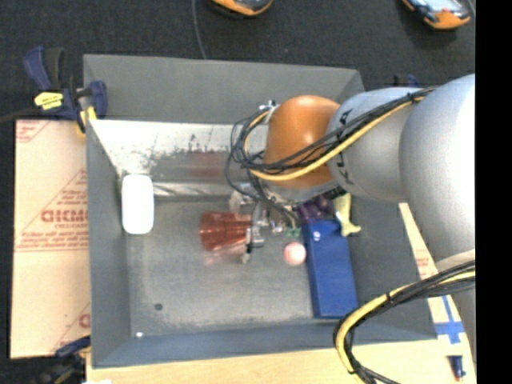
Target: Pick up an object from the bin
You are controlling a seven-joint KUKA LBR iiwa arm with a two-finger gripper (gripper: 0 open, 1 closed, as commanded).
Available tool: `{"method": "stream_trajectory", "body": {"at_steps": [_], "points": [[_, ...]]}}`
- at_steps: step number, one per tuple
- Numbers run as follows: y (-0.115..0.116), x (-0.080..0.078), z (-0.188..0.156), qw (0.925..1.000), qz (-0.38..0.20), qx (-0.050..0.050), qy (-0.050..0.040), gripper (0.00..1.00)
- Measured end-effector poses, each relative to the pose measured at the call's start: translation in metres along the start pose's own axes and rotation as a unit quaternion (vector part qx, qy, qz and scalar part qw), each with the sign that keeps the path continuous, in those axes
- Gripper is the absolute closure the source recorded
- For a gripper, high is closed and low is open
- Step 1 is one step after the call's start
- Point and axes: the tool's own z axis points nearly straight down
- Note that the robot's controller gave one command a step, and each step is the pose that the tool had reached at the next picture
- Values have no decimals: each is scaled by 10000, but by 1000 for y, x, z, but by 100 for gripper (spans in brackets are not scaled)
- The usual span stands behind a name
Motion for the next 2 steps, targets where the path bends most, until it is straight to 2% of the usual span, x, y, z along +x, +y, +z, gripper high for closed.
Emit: {"method": "stream_trajectory", "body": {"at_steps": [1, 2], "points": [[18, -9, 5, 9994, -343, 13, -10, 0], [33, -21, 3, 9994, 351, 5, -25, 100]]}}
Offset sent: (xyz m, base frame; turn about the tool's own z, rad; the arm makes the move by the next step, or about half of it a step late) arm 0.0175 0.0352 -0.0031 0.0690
